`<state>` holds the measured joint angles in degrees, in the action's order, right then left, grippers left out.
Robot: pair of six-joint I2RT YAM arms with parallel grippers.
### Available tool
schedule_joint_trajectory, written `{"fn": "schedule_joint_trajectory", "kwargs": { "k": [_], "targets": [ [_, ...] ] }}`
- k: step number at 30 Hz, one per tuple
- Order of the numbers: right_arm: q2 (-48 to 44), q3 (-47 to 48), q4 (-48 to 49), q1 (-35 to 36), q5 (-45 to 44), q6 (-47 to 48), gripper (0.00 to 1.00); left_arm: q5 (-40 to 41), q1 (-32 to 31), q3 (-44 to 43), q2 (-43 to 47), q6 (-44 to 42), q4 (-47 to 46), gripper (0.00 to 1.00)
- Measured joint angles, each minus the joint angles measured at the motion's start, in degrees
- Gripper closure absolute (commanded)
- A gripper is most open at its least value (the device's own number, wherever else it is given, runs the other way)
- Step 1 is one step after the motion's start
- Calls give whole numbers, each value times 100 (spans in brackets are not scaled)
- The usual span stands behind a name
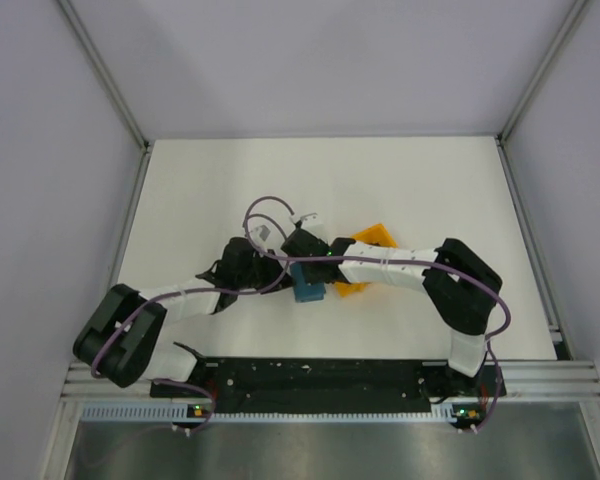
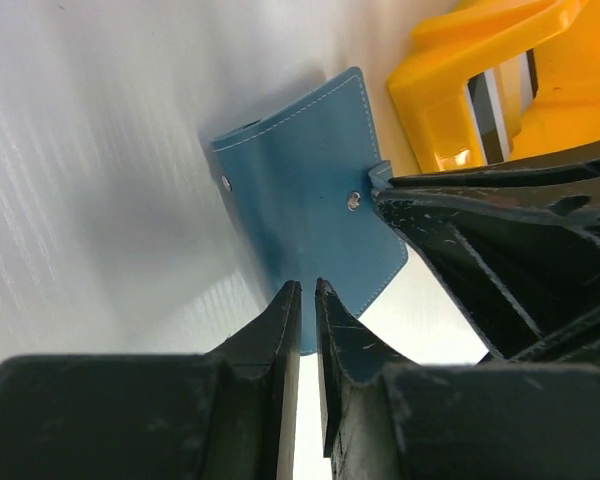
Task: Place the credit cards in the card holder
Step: Close the card holder at the center of the board.
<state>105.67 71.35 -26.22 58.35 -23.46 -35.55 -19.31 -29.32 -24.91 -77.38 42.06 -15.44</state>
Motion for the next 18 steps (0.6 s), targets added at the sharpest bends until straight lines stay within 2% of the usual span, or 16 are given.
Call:
{"fn": "schedule_joint_trajectory", "kwargs": {
  "k": [10, 18],
  "targets": [
    [0, 0, 4, -74, 109, -24, 88, -85, 0, -37, -330, -4, -2, 85],
    [0, 0, 4, -79, 151, -50, 91, -87, 0, -37, -378, -2, -48, 86]
  ]
}}
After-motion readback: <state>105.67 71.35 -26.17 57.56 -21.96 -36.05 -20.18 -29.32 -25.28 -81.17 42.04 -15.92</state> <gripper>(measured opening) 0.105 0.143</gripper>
